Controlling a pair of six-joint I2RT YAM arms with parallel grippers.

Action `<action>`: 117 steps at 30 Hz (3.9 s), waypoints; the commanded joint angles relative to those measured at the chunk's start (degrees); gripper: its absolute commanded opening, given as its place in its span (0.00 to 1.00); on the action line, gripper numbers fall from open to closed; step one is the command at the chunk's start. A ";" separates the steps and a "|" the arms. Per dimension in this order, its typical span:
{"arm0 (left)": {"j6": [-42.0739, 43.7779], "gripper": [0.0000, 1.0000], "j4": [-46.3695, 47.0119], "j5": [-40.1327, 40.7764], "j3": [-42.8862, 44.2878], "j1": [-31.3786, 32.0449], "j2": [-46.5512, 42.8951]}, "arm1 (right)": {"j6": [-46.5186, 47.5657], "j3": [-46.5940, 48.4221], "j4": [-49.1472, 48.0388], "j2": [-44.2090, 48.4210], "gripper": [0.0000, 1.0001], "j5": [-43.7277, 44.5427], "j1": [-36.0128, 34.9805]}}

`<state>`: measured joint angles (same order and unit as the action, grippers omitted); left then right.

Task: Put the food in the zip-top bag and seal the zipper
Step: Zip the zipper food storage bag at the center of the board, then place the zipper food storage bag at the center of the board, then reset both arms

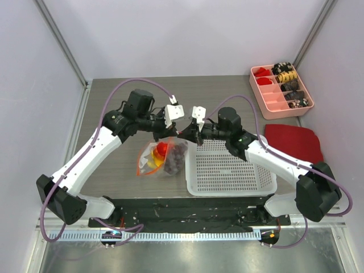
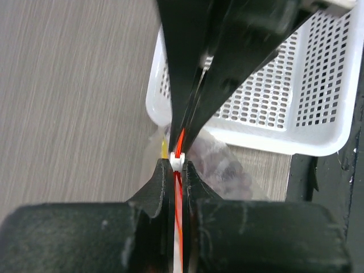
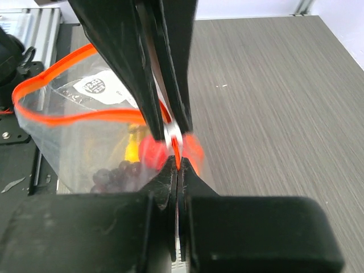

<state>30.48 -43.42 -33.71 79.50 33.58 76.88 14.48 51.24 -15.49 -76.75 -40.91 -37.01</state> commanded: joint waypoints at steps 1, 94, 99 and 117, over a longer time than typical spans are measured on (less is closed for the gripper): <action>-2.17 0.00 -6.58 1.29 -1.80 -5.71 -2.17 | -1.82 3.51 -4.73 0.11 0.01 3.55 1.59; 7.04 0.00 14.76 13.34 31.53 -11.09 40.64 | -11.41 5.10 7.48 5.28 1.00 27.81 17.15; 5.04 0.00 16.44 12.80 19.21 -6.87 37.21 | -9.21 3.86 13.98 9.51 1.00 28.86 18.03; -11.39 1.00 -2.98 9.99 25.08 -9.49 22.09 | -13.86 9.31 33.15 17.51 1.00 26.40 22.60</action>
<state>24.60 -40.58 -20.67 99.35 26.20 107.26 3.60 56.27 15.55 -61.80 -13.37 -15.07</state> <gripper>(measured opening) 0.960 0.996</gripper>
